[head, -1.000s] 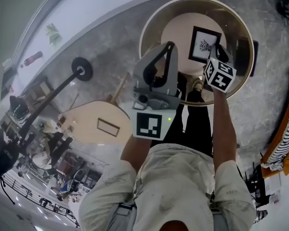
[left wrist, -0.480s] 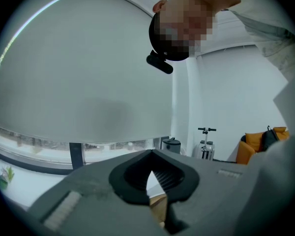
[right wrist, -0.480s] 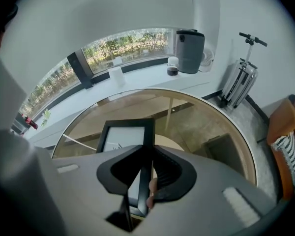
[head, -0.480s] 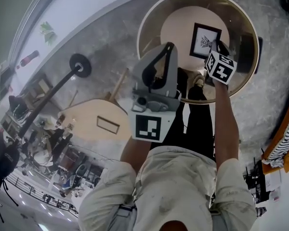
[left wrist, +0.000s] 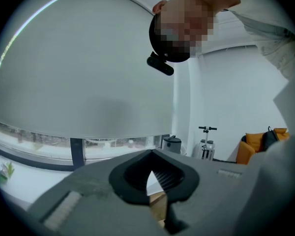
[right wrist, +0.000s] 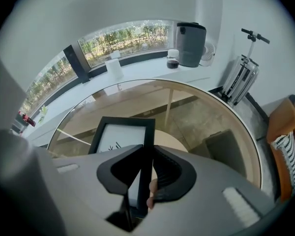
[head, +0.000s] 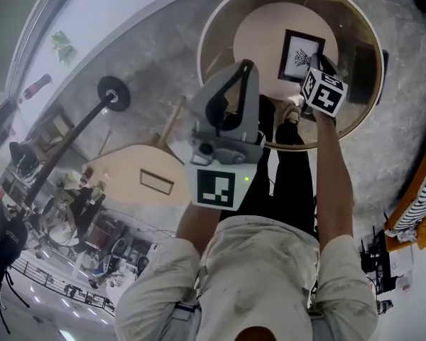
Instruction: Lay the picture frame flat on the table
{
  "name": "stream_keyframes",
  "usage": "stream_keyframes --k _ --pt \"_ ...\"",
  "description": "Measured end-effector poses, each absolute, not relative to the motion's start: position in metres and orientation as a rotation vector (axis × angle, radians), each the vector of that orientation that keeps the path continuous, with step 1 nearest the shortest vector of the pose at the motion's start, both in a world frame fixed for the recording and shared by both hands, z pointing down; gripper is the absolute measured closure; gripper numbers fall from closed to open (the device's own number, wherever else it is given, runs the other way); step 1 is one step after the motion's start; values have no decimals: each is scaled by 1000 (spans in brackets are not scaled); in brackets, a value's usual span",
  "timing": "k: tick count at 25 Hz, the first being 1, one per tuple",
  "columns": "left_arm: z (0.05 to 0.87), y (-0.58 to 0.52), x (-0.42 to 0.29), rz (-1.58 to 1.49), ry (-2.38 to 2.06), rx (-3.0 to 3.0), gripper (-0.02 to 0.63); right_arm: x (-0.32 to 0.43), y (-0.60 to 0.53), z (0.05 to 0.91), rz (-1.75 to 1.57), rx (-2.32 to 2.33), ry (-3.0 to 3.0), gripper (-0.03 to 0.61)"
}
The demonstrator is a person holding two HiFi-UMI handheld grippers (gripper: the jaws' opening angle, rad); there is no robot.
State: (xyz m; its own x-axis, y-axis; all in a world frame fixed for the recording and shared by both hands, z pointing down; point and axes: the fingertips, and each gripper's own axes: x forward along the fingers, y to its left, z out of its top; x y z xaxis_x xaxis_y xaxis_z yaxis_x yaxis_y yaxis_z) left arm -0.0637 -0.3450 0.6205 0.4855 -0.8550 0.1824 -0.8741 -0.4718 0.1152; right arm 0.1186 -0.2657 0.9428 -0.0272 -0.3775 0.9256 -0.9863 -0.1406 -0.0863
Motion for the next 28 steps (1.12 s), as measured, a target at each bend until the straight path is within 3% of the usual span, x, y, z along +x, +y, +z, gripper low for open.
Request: stream_keyframes --k 15,23,28 --pt "608 -338 -68 127 -1495 2551 611 120 -264 942 1176 1586 -1430 505" --pt "594 -330 -71 116 -1499 2573 611 123 -259 940 1204 1604 -1392 448" --pt "581 -323 -75 108 -1505 2587 611 120 -249 929 1229 1620 -1380 446"
